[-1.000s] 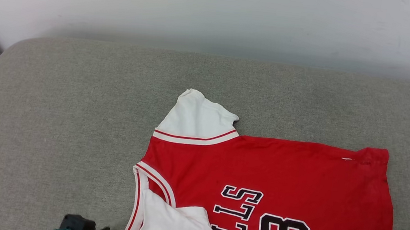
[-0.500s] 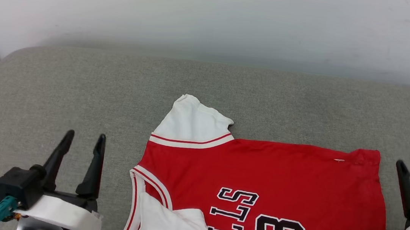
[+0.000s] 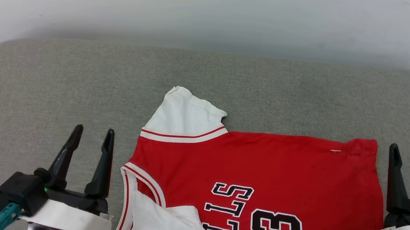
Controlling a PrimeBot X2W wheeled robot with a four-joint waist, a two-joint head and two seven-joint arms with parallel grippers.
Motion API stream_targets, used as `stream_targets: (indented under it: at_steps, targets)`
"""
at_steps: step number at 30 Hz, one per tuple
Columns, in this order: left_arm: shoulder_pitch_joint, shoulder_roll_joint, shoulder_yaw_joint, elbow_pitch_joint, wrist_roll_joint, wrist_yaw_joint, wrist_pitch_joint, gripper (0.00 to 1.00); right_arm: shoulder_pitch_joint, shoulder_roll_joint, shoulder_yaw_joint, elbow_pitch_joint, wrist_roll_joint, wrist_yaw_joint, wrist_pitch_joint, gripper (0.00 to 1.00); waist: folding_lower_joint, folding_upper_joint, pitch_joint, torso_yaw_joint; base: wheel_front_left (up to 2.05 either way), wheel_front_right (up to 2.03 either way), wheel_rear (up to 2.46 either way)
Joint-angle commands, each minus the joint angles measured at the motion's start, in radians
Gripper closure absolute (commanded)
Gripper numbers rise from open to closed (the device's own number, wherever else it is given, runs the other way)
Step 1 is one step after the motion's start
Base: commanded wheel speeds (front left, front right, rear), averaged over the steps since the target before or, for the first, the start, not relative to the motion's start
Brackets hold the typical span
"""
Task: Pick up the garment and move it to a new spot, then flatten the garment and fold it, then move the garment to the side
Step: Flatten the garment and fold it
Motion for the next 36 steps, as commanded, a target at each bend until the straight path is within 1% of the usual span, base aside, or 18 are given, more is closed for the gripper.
stream_targets:
  at_steps: [1, 4, 7, 10, 13, 17, 19, 23, 27, 29, 33, 35, 36]
  targets:
    - [-0.011, -0.005, 0.002, 0.006, 0.013, -0.015, -0.007, 0.00, -0.001, 0.007, 0.004, 0.009, 0.000, 0.000, -0.012, 0.00, 0.0000, -0.0001, 0.009, -0.007, 0.00, 0.00, 0.00]
    - [-0.025, -0.015, 0.013, 0.018, 0.038, -0.045, -0.007, 0.00, -0.019, 0.017, 0.005, 0.025, 0.007, 0.000, -0.033, 0.00, 0.0000, -0.0001, 0.025, -0.018, 0.00, 0.00, 0.00]
    - [-0.052, -0.003, 0.020, 0.031, 0.054, -0.071, -0.006, 0.00, -0.029, 0.018, 0.009, 0.033, 0.014, 0.000, -0.044, 0.00, 0.0000, -0.0001, 0.044, -0.034, 0.00, 0.00, 0.00]
    - [-0.099, 0.022, 0.021, 0.035, 0.059, -0.096, 0.006, 0.00, -0.049, 0.017, 0.014, 0.032, 0.014, 0.000, -0.046, 0.00, 0.0000, -0.0001, 0.073, -0.055, 0.00, 0.00, 0.00]
    - [-0.178, 0.074, 0.012, 0.044, 0.070, -0.128, 0.077, 0.00, -0.059, 0.021, 0.020, 0.024, 0.016, 0.000, -0.048, 0.00, 0.0000, -0.0001, 0.114, -0.080, 0.00, 0.00, 0.00]
    - [-0.320, 0.120, -0.009, 0.057, 0.021, -0.169, 0.245, 0.00, -0.077, 0.029, 0.021, 0.027, 0.021, 0.000, -0.063, 0.00, 0.0000, -0.0001, 0.174, -0.119, 0.00, 0.00, 0.00]
    - [-0.403, 0.169, -0.020, 0.078, 0.019, -0.186, 0.340, 0.00, -0.091, 0.036, 0.026, 0.031, 0.027, 0.000, -0.072, 0.00, 0.0000, -0.0001, 0.207, -0.142, 0.00, 0.00, 0.00]
    - [-0.565, 0.223, -0.047, 0.136, -0.038, -0.208, 0.525, 0.00, -0.114, 0.049, 0.045, 0.046, 0.030, 0.000, -0.096, 0.00, 0.0000, -0.0001, 0.259, -0.188, 0.00, 0.00, 0.00]
    - [-0.694, 0.271, -0.073, 0.215, -0.112, -0.217, 0.727, 0.00, -0.141, 0.062, 0.059, 0.058, 0.040, 0.000, -0.124, 0.00, 0.0000, -0.0001, 0.305, -0.229, 0.00, 0.00, 0.00]
    - [-0.743, 0.301, -0.082, 0.254, -0.151, -0.219, 0.848, 0.00, -0.149, 0.066, 0.066, 0.066, 0.041, 0.000, -0.133, 0.00, 0.0000, -0.0001, 0.324, -0.248, 0.00, 0.00, 0.00]
    - [-0.809, 0.346, -0.096, 0.313, -0.215, -0.215, 1.042, 0.00, -0.162, 0.075, 0.072, 0.075, 0.042, 0.000, -0.140, 0.00, 0.0000, -0.0001, 0.357, -0.279, 0.00, 0.00, 0.00]
    - [-0.833, 0.365, -0.097, 0.331, -0.238, -0.213, 1.112, 0.00, -0.166, 0.080, 0.076, 0.083, 0.043, 0.000, -0.147, 0.00, 0.0000, -0.0001, 0.372, -0.292, 0.00, 0.00, 0.00]
    - [-0.833, 0.365, -0.097, 0.331, -0.238, -0.213, 1.112, 0.00, -0.166, 0.080, 0.076, 0.083, 0.043, 0.000, -0.147, 0.00, 0.0000, -0.0001, 0.372, -0.292, 0.00, 0.00, 0.00]
